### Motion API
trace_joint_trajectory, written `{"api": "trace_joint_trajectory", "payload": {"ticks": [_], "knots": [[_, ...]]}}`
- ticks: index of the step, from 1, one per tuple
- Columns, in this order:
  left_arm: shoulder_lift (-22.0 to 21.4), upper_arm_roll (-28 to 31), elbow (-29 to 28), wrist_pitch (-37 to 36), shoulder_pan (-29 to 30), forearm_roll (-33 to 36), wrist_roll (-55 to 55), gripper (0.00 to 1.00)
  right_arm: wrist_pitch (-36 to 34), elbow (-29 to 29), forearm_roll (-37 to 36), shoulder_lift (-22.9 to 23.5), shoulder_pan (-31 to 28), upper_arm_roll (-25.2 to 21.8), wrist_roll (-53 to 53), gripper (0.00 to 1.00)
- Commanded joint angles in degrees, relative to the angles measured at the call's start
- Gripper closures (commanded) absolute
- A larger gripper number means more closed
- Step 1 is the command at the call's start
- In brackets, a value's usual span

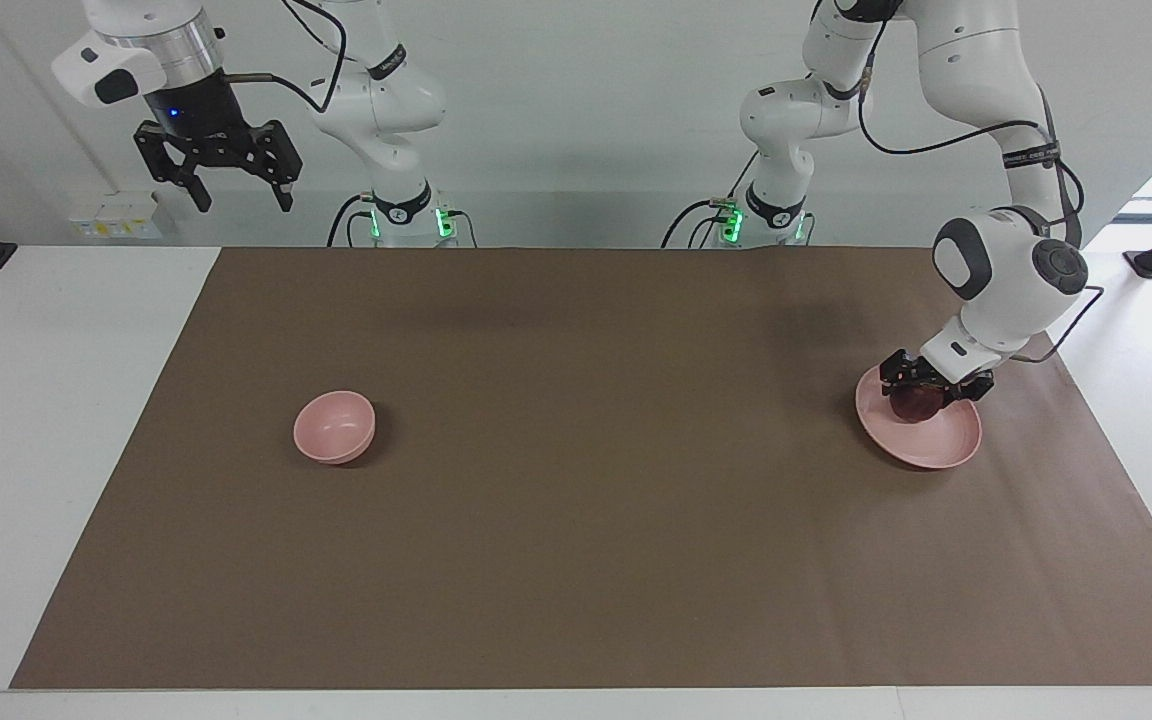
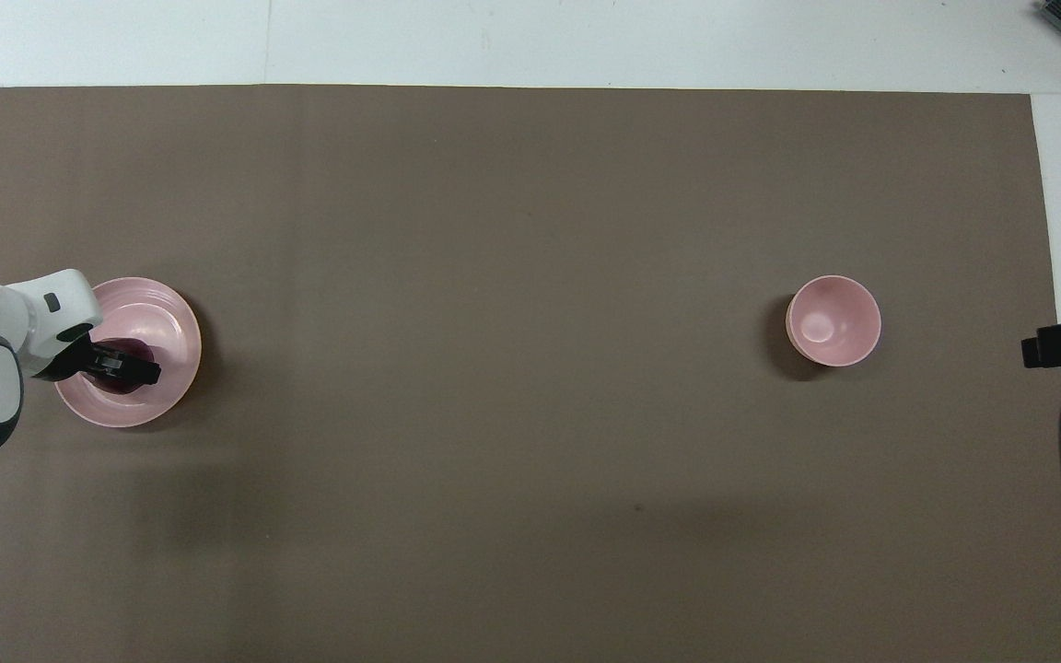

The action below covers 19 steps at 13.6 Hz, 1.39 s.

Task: Move apple from plate to bowl
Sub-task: 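Close the left gripper on the apple and lift it off the plate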

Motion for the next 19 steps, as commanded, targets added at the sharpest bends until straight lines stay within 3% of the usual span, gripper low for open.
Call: {"api": "trace_joint_trajectory", "payload": {"ticks": [1, 2, 3, 5, 10, 19], "knots": [[-0.4, -0.2, -0.9, 1.4, 0.5, 0.9, 0.9, 0.0, 0.6, -1.6, 0.1, -1.4, -0.7, 0.3, -1.0, 0.0], [-0.4, -0.2, -0.9, 1.3, 0.4, 1.2, 0.9, 0.2, 0.5, -1.6, 0.1, -1.4, -0.7, 0.3, -1.0, 0.0], [-0.5, -0.2, -0.9, 1.0, 0.5, 1.2, 2.4, 0.61, 0.5, -1.6, 0.1, -1.4, -0.7, 0.3, -1.0, 0.0], [-0.2, -0.2, -0.2, 0.8, 0.6, 1.2, 3.6, 1.0, 0.5, -1.6, 0.2, -1.4, -0.7, 0.3, -1.0, 0.0], [0.6, -0.2, 4.3, -2.7, 0.7, 1.2, 3.3, 1.0, 0.4, -1.5, 0.2, -1.3, -0.7, 0.3, -1.0, 0.0], [-1.6, -0.5, 19.8, -25.1, -4.4, 1.2, -6.6, 1.0, 1.4, -2.8, 3.8, -1.6, 0.4, 1.2, -1.0, 0.0]]}}
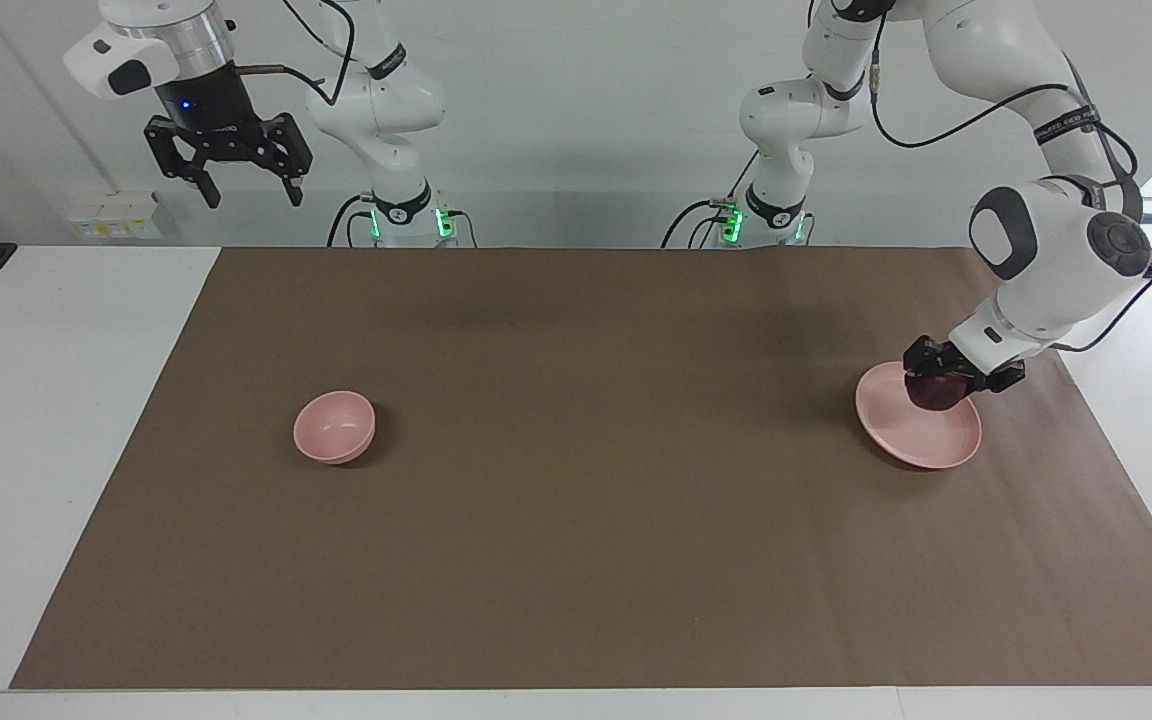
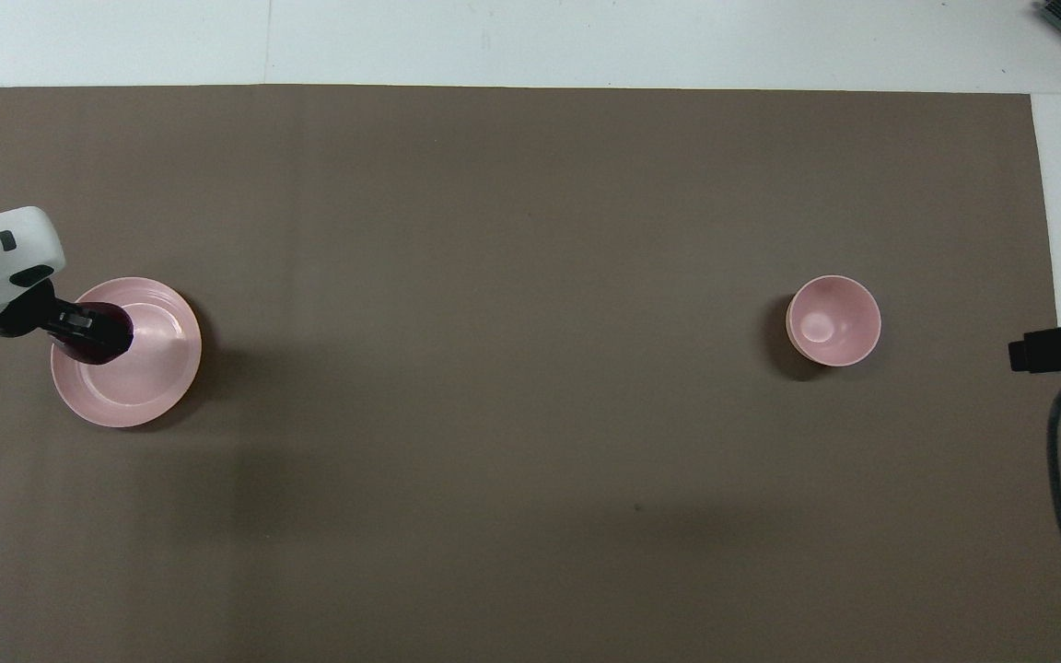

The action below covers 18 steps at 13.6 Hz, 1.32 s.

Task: Move apple from plate to bowl
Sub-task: 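Close the left gripper on the apple and lift it off the plate, then carry the apple toward the center while the right gripper reaches toward it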

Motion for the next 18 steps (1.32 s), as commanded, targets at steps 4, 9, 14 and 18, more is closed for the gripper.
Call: {"api": "trace_joint_trajectory", "payload": {"ticks": [4, 9, 14, 18], "knots": [[-1.9, 0.2, 9.1, -13.5, -5.7, 0.9, -10.4, 1.0, 8.1, -7.1, 9.0, 0.2, 0.7, 0.2, -0.5, 0.0], [-2.6, 0.1, 8.6, -13.0, -11.8, 0.7, -21.1, 1.0, 18.1, -12.8, 13.7, 2.1, 5.3, 0.2, 3.3, 0.0], [-3.0, -0.3, 8.4, -13.1, -18.4, -6.8, -32.4, 1.0, 28.5, -18.7, 25.2, 5.3, 7.5, 0.2, 2.4, 0.0], [-2.8, -0.4, 8.4, -11.8, -22.7, -14.5, -43.5, 1.0, 32.9, -21.6, 36.5, 7.4, 8.8, 0.2, -1.0, 0.0]]}}
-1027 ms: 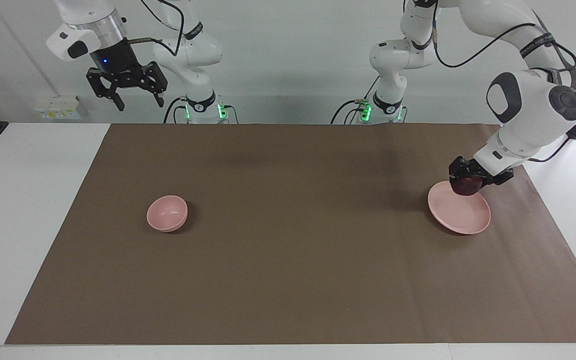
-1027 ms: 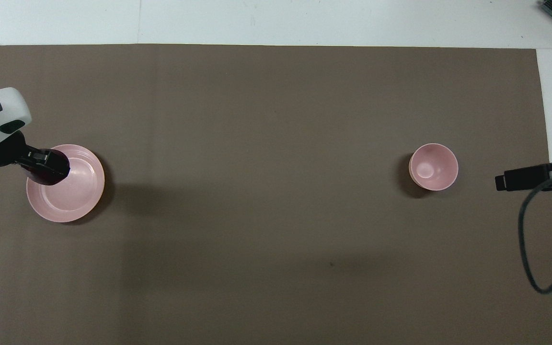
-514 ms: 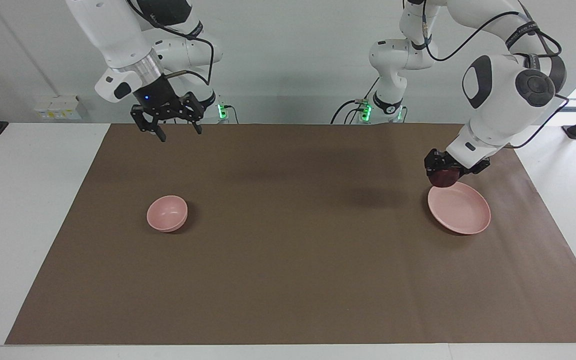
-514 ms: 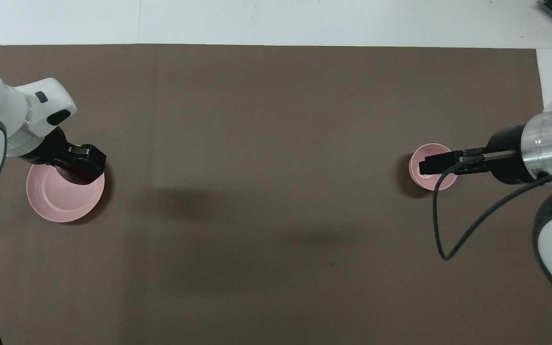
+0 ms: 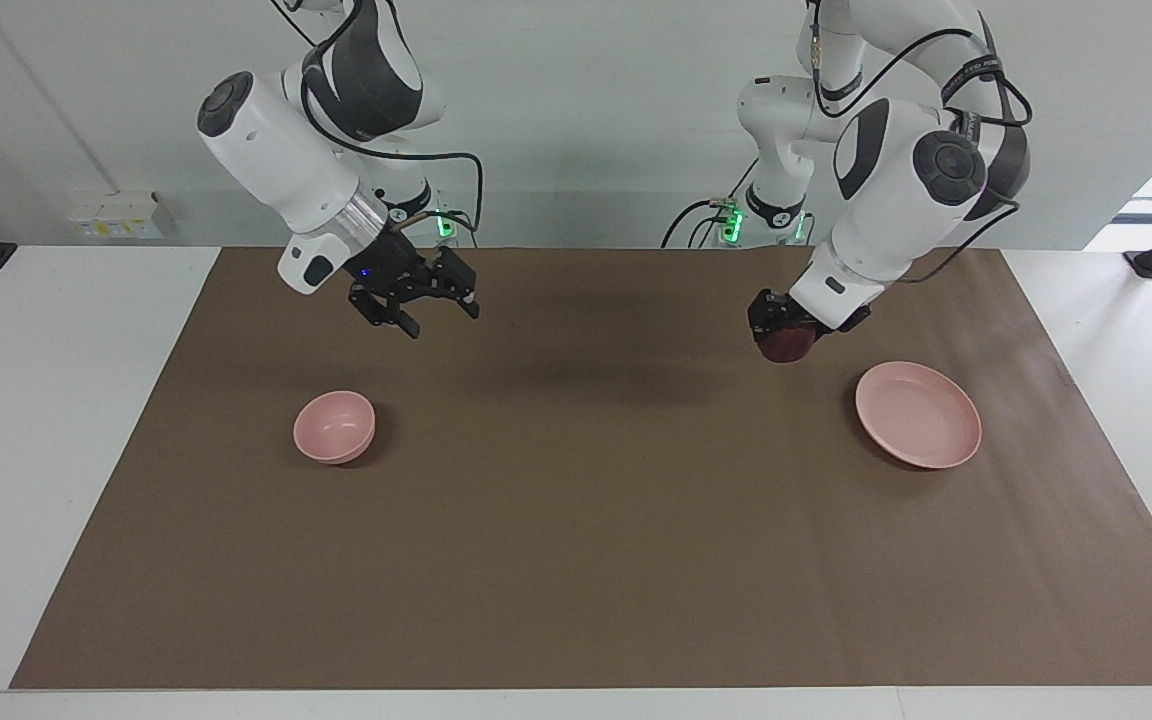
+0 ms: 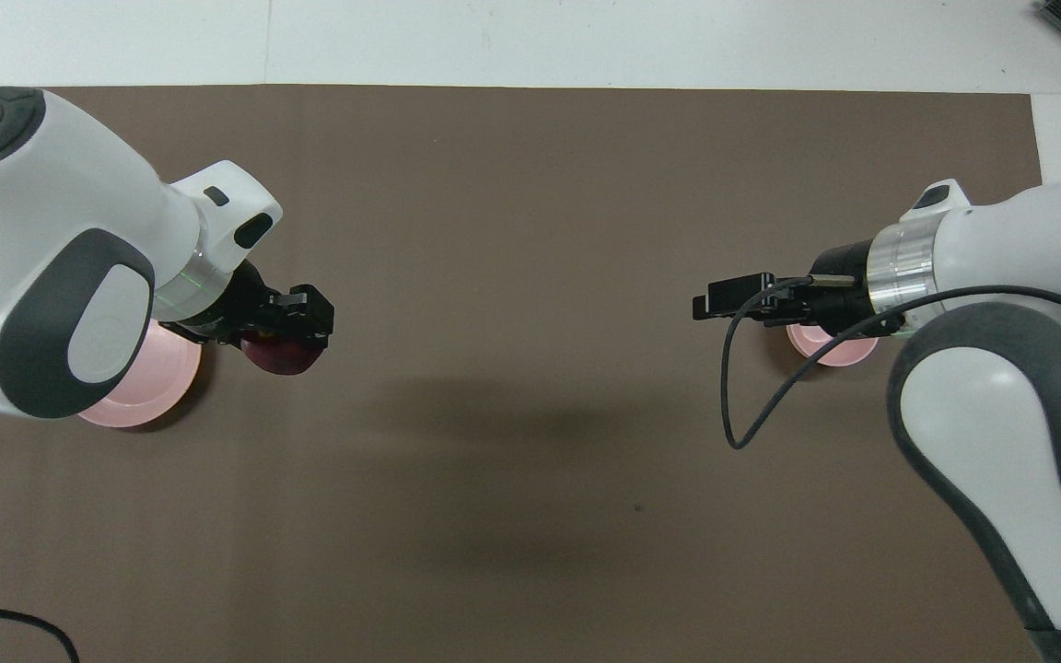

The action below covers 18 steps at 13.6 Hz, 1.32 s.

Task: Move apple from plate to bowl
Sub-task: 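Carry the apple toward the center while the right gripper reaches toward it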

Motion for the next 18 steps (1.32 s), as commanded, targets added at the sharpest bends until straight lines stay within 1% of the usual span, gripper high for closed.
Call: {"api": "trace_joint_trajectory", "payload": {"ticks": [1, 2, 4, 5, 6, 8, 9, 10, 11, 12, 14, 18], "knots": [[-0.6, 1.0, 0.1, 0.2, -2.0, -6.8, -5.5, 1.0, 2.7, -3.3, 9.1, 0.1, 0.2, -0.1, -3.9, 0.0], [-0.7, 0.9, -0.2, 0.2, -2.2, -9.8, -7.0, 1.0, 2.5, -3.9, 11.9, 0.2, 0.2, -0.1, -4.8, 0.0], [-1.2, 0.9, -1.9, 0.3, -2.3, -18.7, -10.5, 1.0, 2.6, -5.8, 18.0, -0.1, 1.4, -0.1, -5.1, 0.0], [-1.4, 0.8, -2.3, 0.5, -2.3, -21.1, -12.8, 1.0, 2.7, -6.6, 20.4, -0.4, 1.5, -0.1, -5.4, 0.0], [-1.4, 0.5, -3.4, 1.4, -2.3, -25.0, -14.1, 1.0, 2.7, -7.4, 22.1, -0.6, 1.5, -0.1, -7.5, 0.0], [-0.9, 0.4, -6.7, 3.3, -2.3, -33.1, -14.2, 1.0, 2.7, -9.3, 28.7, -1.5, 1.2, -0.1, -11.5, 0.0], [-0.6, 0.1, -8.6, 4.9, -2.3, -38.4, -14.3, 1.0, 2.4, -9.6, 31.1, -1.9, 1.0, -0.1, -12.1, 0.0], [-0.6, 0.0, -11.3, 7.5, -2.8, -43.1, -14.4, 1.0, 2.4, -10.2, 32.4, -2.2, 1.2, -0.1, -13.2, 0.0], [-0.4, -0.2, -12.1, 8.8, -4.0, -45.0, -14.9, 1.0, 2.4, -10.2, 33.0, -2.3, 1.5, -0.1, -14.0, 0.0], [0.4, -0.2, -12.7, 8.9, -4.3, -48.3, -16.0, 1.0, 2.3, -10.2, 32.9, -2.3, 1.8, -0.1, -14.1, 0.0], [0.2, -0.2, -15.7, 11.2, -4.3, -58.7, -18.3, 1.0, 2.2, -10.2, 33.1, -2.4, 3.5, -0.1, -14.1, 0.0], [0.0, -1.1, -16.0, 11.8, -4.3, -69.4, -20.3, 1.0, 1.4, -12.0, 33.1, -3.7, 3.6, -0.1, -16.0, 0.0]]}}
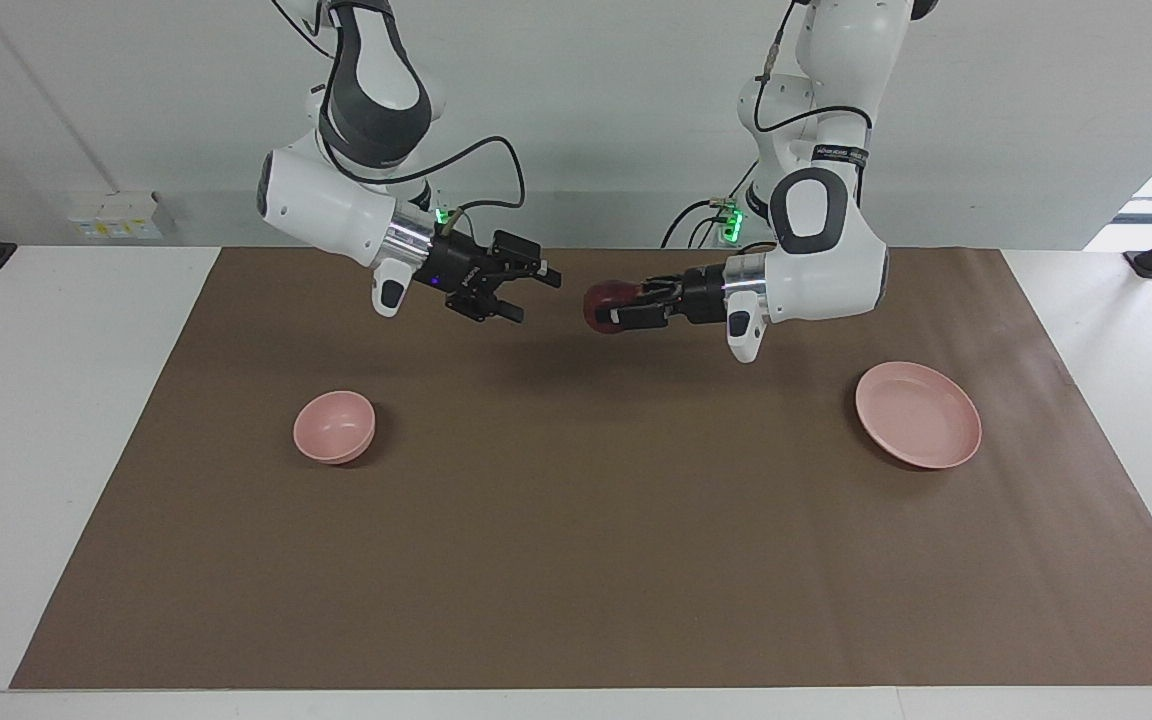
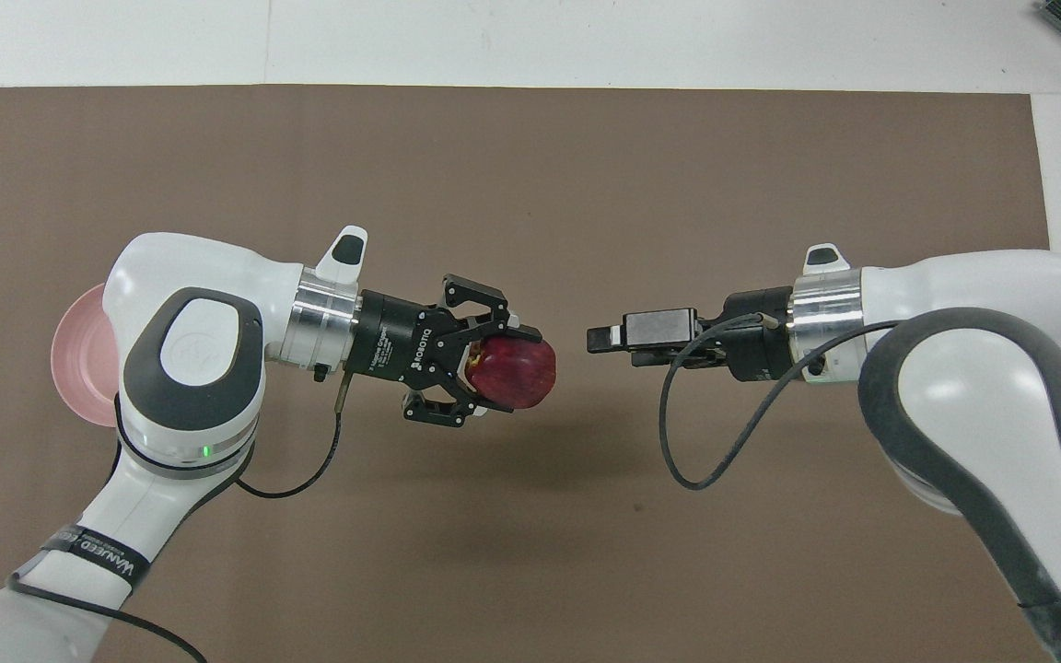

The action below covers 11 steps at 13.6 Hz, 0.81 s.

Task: Move apple from plate to bowl

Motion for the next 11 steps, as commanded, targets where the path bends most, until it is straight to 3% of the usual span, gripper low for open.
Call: {"api": "trace_joint_trajectory", "payload": {"ticks": [1, 6, 11], "knots": [[-1.6, -0.5, -1.3, 1.6, -0.6, -6.0, -1.4, 1.0, 0.2, -4.2, 2.1, -2.9, -0.1, -0.2, -3.3, 0.0], [-2.0, -7.6, -2.0, 9.5, -0.4, -15.5, -1.1, 1.0, -3.4, -4.2, 6.7, -3.4, -0.4, -0.2, -2.5, 0.0], [-2.1, -8.5, -2.0, 9.7, -0.7, -17.8, -0.9, 1.0, -6.1, -4.3, 9.2, -3.7, -1.1, -0.2, -1.7, 0.0]]}}
